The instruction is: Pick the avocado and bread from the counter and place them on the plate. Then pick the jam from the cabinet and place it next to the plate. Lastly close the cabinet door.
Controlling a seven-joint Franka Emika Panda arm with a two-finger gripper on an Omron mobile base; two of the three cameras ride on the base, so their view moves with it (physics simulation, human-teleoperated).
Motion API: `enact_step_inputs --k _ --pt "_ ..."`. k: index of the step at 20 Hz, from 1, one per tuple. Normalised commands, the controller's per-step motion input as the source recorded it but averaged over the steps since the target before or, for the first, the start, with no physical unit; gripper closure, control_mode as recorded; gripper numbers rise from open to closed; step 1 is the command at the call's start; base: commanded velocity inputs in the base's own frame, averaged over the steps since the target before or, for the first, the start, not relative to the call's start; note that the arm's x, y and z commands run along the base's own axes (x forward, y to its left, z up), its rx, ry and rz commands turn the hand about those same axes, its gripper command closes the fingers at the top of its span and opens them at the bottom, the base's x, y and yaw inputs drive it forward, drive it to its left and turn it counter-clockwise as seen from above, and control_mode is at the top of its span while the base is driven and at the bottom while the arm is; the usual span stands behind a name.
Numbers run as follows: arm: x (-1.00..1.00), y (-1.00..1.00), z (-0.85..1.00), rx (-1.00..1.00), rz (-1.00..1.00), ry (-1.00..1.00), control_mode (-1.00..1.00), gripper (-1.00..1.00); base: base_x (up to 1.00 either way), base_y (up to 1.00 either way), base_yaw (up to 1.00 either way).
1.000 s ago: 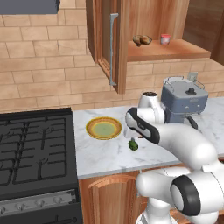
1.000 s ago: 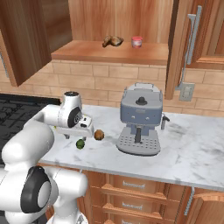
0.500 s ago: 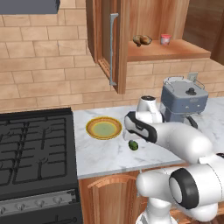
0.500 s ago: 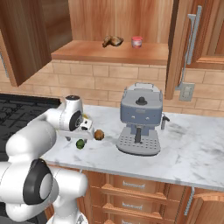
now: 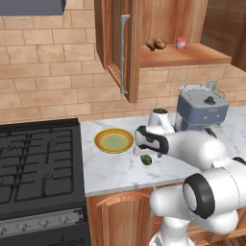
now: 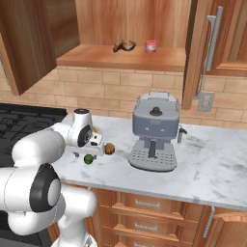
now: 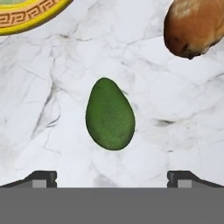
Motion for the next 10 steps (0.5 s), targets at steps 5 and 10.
enact_step_inputs --k 5,10 --pt "0.19 0.04 -0.17 0.00 0.00 0.02 -1.00 -1.00 0.00 0.00 0.00" --pt "0.18 0.02 -0.19 0.00 0.00 0.05 -1.00 -1.00 0.00 0.00 0.00"
